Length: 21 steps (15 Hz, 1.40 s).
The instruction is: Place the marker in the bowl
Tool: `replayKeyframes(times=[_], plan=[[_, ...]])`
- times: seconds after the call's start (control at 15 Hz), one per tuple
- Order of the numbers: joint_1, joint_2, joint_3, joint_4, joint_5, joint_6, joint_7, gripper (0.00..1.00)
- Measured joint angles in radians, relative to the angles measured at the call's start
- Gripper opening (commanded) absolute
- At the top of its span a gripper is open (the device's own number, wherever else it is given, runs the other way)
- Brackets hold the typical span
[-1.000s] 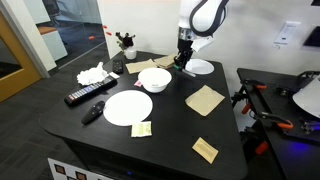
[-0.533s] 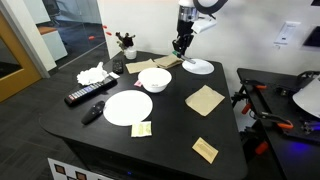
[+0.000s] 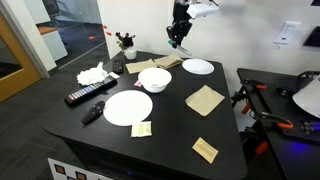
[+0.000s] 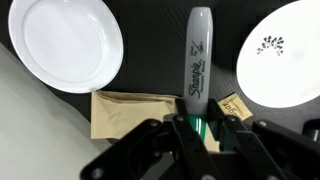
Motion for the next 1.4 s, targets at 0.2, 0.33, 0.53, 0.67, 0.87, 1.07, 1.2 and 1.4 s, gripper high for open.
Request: replayKeyframes(times=[0.2, 0.33, 0.53, 0.67, 0.87, 1.07, 1.2, 1.4], plan=[[0.031, -0.010, 0.011, 0.011, -0.026, -0.001, 0.103, 0.06], [0.050, -0.012, 0.020, 0.020, -0.050, -0.001, 0.176, 0.06], [0.079, -0.012, 0.025, 0.034, -0.111, -0.001, 0.299, 0.06], [0.096, -0.010, 0.025, 0.043, -0.173, -0.001, 0.394, 0.06], [0.116, -0.002, 0.025, 0.051, -0.272, -0.001, 0.532, 0.06], [0.132, 0.022, 0.025, 0.061, -0.380, -0.001, 0.668, 0.06], [0.141, 0.046, 0.025, 0.069, -0.451, -0.001, 0.756, 0.06], [0.152, 0.085, 0.025, 0.081, -0.541, -0.001, 0.864, 0.06]])
